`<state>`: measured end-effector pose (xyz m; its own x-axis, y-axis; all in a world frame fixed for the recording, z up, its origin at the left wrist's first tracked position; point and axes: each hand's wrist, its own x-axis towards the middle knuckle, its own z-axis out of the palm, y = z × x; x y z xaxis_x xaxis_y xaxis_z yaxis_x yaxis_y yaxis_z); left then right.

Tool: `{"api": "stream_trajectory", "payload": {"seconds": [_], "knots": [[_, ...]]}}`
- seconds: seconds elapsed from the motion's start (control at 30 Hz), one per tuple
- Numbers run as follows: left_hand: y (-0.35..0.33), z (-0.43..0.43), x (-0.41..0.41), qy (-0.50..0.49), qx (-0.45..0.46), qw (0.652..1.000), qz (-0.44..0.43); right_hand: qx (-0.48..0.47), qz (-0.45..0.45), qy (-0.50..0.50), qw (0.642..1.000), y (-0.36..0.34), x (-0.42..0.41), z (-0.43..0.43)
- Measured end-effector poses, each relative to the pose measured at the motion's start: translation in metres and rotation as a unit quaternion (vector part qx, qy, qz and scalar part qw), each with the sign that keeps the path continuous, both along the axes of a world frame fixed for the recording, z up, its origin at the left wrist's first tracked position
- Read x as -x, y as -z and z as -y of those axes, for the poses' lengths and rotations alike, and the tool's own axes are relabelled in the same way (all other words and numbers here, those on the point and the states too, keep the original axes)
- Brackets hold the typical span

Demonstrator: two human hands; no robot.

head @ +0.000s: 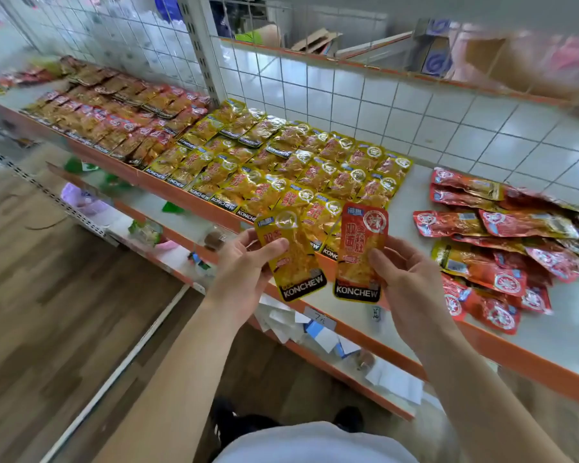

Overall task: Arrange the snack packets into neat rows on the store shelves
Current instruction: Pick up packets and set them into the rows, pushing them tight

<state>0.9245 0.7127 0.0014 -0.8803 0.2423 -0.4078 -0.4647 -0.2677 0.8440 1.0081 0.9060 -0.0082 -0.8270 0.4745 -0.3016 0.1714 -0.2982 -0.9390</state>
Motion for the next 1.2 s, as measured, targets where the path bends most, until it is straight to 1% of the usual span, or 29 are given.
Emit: {"api": "stream_trajectory", "payload": {"seconds": [0.2,0.33,0.5,0.7,0.8,0.9,1.0,1.07,1.2], "knots": [[-0.006,0.055,0.022,-0.033,0.020,0.998,-0.040,-0.031,-0.008,0.007,0.999,-0.008,0.019,0.057],[-0.014,0.106,0.040,-0.039,0.033,0.997,-0.061,-0.021,-0.014,0.014,1.000,-0.013,0.041,0.109],[-0.020,0.176,0.068,-0.057,0.047,0.993,-0.087,-0.018,-0.038,-0.001,0.999,-0.024,0.076,0.180],[-0.021,0.262,0.096,-0.091,0.068,0.988,-0.106,0.000,-0.059,-0.071,0.996,-0.031,0.116,0.262],[-0.023,0.299,0.110,-0.104,0.082,0.985,-0.110,0.017,-0.066,-0.083,0.994,-0.036,0.132,0.297],[-0.028,0.324,0.122,-0.091,0.066,0.988,-0.101,0.017,-0.068,-0.097,0.993,-0.037,0.144,0.319],[-0.029,0.339,0.129,-0.052,0.043,0.994,-0.086,0.020,-0.057,-0.091,0.994,-0.035,0.151,0.331],[-0.026,0.345,0.132,-0.032,0.054,0.994,-0.091,0.017,-0.047,-0.092,0.995,-0.034,0.156,0.335],[-0.020,0.349,0.143,-0.043,0.087,0.991,-0.095,0.007,-0.037,-0.096,0.995,-0.030,0.171,0.338]]}}
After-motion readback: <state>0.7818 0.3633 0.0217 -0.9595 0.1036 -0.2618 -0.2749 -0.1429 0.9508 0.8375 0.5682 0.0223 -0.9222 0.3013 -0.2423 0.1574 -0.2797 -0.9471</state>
